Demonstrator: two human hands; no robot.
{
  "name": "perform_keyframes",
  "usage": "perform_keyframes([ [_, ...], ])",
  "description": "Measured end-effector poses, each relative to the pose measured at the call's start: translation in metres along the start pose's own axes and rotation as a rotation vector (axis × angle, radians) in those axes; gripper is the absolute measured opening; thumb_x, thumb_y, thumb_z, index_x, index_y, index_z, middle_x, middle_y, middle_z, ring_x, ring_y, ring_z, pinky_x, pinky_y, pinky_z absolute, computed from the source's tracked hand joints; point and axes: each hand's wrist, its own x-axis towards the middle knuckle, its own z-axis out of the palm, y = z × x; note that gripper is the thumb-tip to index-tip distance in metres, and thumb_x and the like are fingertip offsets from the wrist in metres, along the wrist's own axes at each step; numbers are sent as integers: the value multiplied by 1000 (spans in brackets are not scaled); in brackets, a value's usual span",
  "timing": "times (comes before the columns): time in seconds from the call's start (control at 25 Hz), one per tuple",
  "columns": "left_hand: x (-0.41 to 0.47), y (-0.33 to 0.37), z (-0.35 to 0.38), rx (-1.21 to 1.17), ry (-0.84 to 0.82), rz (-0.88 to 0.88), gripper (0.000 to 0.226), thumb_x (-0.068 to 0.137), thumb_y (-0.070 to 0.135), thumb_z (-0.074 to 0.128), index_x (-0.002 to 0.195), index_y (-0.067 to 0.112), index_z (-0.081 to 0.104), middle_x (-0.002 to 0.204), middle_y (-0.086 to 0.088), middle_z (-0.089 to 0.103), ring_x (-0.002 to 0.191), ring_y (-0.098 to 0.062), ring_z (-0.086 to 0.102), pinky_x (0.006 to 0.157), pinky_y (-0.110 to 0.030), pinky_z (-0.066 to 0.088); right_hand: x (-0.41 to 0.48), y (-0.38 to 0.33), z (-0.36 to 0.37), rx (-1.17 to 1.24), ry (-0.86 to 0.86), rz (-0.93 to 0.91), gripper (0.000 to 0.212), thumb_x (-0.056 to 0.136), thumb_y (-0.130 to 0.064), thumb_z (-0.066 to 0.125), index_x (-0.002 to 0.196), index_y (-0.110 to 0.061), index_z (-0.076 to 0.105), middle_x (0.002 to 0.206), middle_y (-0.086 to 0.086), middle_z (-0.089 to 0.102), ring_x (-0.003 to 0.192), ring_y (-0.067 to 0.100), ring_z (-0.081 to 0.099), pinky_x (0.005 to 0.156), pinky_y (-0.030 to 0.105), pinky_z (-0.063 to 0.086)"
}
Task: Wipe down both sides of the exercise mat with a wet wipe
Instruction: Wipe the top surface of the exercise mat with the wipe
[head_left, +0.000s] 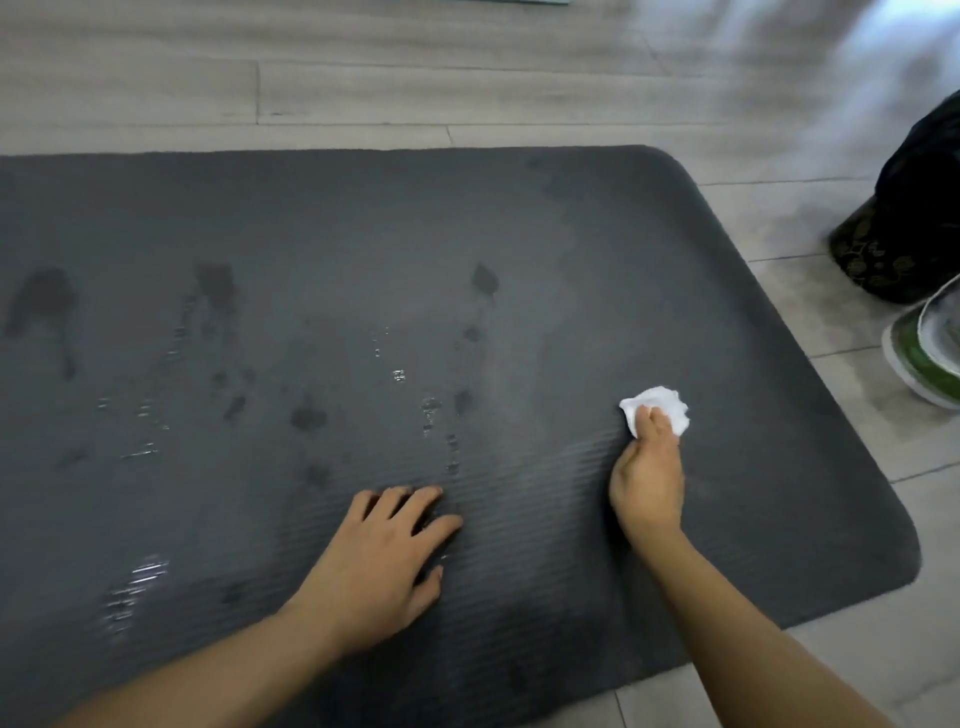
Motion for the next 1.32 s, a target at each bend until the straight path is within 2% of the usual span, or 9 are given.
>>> perform_keyframes([
  [0.16,29,-13,-6,-39,128,25,31,88,39,49,115,28,60,118,4,59,96,-21,59,84,-38,53,-19,-68,46,49,-286,-657,48,97,-14,33,141,-10,51,150,5,44,142,16,34,119,28,22],
  [0.2,38,-23,-8,-36,147,23,32,89,38,49,117,28,59,119,4,58,97,-20,58,85,-38,53,-6,-75,51,54,-313,-705,48,97,-15,32,140,-10,52,149,3,45,141,13,34,119,24,19],
  [0.36,80,-57,-18,-13,202,-50,37,92,36,48,126,25,56,129,1,55,111,-23,55,96,-40,48,31,-72,59,90,-99,-361,50,97,2,43,144,-13,47,152,-8,36,144,14,32,118,33,25],
  [0.44,106,-74,-23,1,206,-101,42,92,37,46,130,23,56,135,-2,54,119,-26,55,102,-43,46,29,-71,64,45,-72,-364,52,98,2,42,146,-17,44,155,-10,32,146,10,26,118,37,28],
  [0.64,172,-122,-26,41,216,-194,58,95,40,38,147,18,51,154,-10,47,140,-32,46,117,-49,30,30,-73,61,96,-6,-403,49,97,-10,34,143,-15,49,154,-10,37,144,12,32,117,30,26],
  [0.92,257,-202,-53,11,230,-439,71,96,55,22,162,28,25,169,-6,21,156,-31,18,127,-52,12,46,-62,76,-4,65,-512,52,88,-1,30,130,-2,59,141,7,55,133,24,49,102,47,44],
  [1.08,264,-207,-47,23,221,-473,72,97,60,15,163,35,5,172,-1,3,159,-26,2,128,-51,3,52,-52,86,-108,65,-554,55,83,-2,28,123,-5,66,137,4,58,133,18,49,98,42,46],
  [1.24,268,-210,-50,33,197,-480,72,97,61,17,163,34,5,172,-1,4,159,-26,3,127,-52,7,55,-60,94,-93,140,-548,49,83,3,32,118,-14,62,136,-6,53,136,5,43,107,26,37],
  [1.32,269,-209,-49,40,190,-478,73,97,60,20,164,33,7,172,-2,6,159,-26,5,127,-53,8,52,-67,90,-39,60,-435,41,88,-4,30,112,-17,61,130,-9,56,137,1,40,107,23,34],
])
